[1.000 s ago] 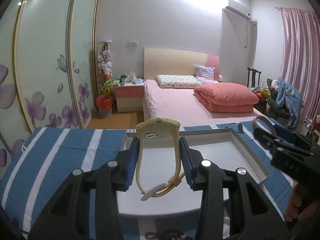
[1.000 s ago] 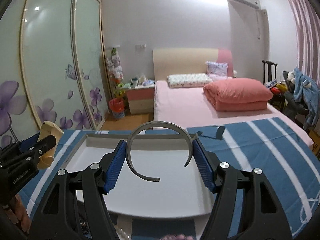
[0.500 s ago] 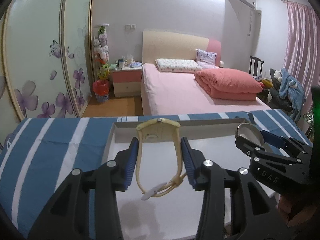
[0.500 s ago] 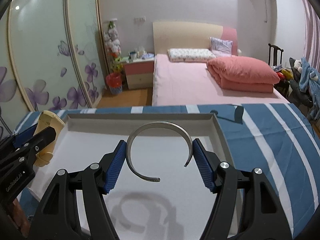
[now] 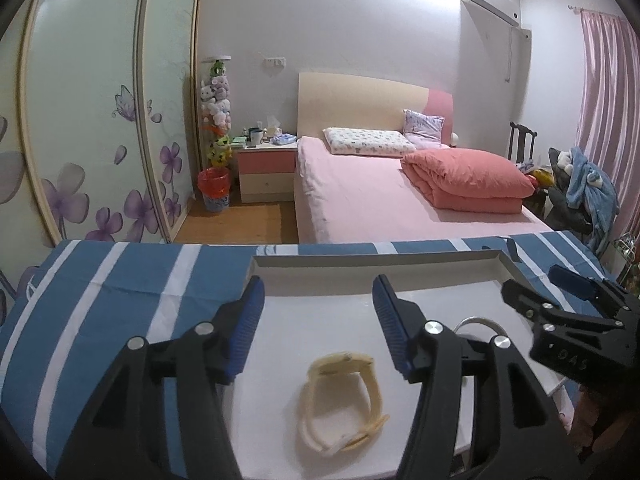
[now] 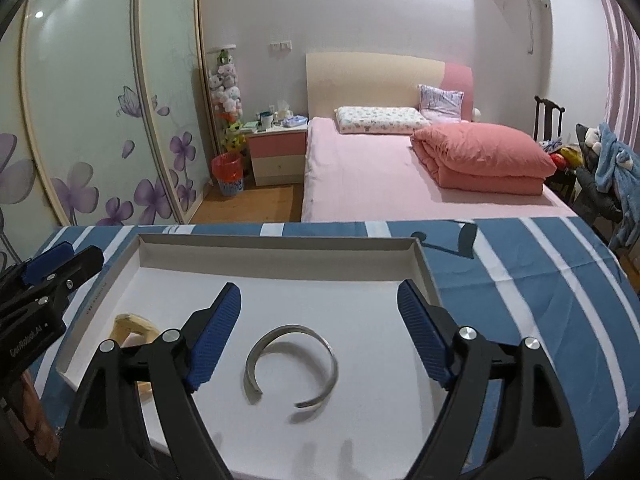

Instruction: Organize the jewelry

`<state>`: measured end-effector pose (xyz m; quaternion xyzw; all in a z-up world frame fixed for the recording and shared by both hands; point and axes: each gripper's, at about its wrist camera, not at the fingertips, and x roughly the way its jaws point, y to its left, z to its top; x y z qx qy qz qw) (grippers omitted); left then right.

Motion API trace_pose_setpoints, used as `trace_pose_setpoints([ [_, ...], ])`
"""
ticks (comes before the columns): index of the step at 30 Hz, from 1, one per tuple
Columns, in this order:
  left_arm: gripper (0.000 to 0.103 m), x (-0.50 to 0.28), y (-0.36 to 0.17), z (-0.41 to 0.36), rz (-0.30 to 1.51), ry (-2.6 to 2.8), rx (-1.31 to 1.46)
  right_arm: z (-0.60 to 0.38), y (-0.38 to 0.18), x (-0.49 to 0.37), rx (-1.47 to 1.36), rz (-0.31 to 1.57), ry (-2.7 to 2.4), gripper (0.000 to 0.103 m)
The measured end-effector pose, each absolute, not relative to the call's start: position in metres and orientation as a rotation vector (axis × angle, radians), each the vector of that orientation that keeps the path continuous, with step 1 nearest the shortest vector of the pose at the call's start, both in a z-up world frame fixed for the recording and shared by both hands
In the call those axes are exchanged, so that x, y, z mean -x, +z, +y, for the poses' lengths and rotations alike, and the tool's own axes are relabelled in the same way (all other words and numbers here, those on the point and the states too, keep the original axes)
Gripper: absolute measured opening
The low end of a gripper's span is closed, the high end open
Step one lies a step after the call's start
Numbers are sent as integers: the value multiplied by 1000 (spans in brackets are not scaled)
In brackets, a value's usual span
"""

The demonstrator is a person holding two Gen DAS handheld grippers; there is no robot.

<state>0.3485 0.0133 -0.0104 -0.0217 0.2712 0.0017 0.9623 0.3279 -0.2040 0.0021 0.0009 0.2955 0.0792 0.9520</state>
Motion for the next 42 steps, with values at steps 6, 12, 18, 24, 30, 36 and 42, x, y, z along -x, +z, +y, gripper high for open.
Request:
trace_pose_setpoints([
  [6, 61, -311, 4, 27, 519, 12, 39, -218, 18, -295, 13, 562, 169, 80],
  [12, 67, -252, 7, 44, 505, 3, 60, -243, 13, -248, 18, 568, 165, 80],
  [18, 70, -197, -11, 54, 542, 4, 48, -262, -14, -217, 33, 643, 120, 78],
  [24, 74, -177, -32, 60, 619, 1, 63, -272, -47, -212, 8, 770, 110, 66],
  [30, 77, -167, -44, 59, 651, -2, 68, -269, -53, -211, 8, 796, 93, 65],
  [36, 79, -166, -48, 52, 665, -6, 54, -268, -65, -229, 24, 857, 74, 48],
  [42, 82, -165, -53, 46, 685, -10, 36, -267, -66, -228, 38, 877, 100, 18],
])
